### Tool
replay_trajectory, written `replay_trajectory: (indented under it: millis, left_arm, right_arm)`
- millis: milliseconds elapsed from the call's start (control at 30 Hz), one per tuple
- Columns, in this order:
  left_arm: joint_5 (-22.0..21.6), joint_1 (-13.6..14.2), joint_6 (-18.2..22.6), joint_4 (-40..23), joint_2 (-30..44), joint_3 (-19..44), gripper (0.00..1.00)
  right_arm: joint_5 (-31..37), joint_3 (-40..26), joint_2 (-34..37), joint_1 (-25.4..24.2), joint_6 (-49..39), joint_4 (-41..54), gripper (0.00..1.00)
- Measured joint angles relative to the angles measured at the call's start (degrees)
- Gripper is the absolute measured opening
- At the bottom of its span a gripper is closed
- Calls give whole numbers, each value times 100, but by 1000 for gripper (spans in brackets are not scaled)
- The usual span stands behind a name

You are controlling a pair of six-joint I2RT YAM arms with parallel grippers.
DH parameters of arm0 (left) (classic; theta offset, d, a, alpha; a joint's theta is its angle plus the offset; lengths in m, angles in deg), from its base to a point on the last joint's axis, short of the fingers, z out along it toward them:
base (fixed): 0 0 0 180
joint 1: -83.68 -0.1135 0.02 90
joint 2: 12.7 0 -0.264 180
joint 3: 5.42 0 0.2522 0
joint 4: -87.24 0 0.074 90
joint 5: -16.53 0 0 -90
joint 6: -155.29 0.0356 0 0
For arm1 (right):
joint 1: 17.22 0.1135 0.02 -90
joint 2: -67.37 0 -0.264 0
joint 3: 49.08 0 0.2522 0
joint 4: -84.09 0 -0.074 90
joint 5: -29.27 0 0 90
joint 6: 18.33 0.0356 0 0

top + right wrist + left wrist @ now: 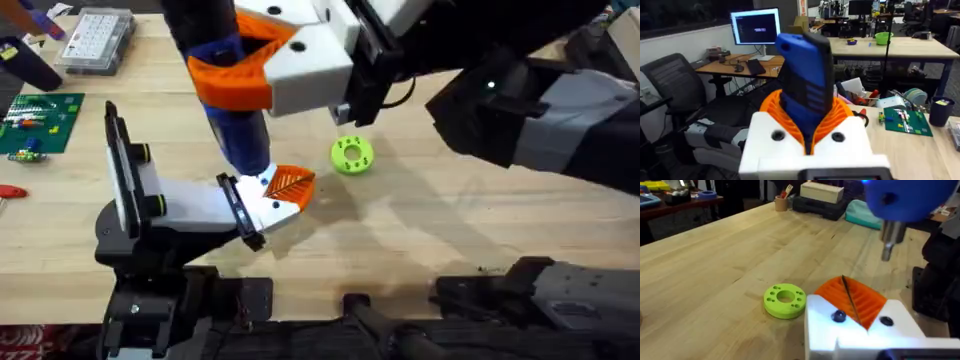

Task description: Pick up the gripper from the table and insert it into the empty holder that is missing its gripper. Then pick up a screw, insert it into the mounting hole, and use the screwdriver to tighten it. Finally, clean up the table by picking up the vegetable and placing it into the bucket.

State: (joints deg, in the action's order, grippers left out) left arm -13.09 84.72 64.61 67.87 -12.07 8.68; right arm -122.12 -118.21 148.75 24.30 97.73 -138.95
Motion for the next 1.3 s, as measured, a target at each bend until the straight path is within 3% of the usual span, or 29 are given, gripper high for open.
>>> replay_trajectory:
  millis: [1300]
  left_arm:
    - [0,0,0,0,0,0,18]
  right_arm:
    - [0,454,0,131,-900,0,41]
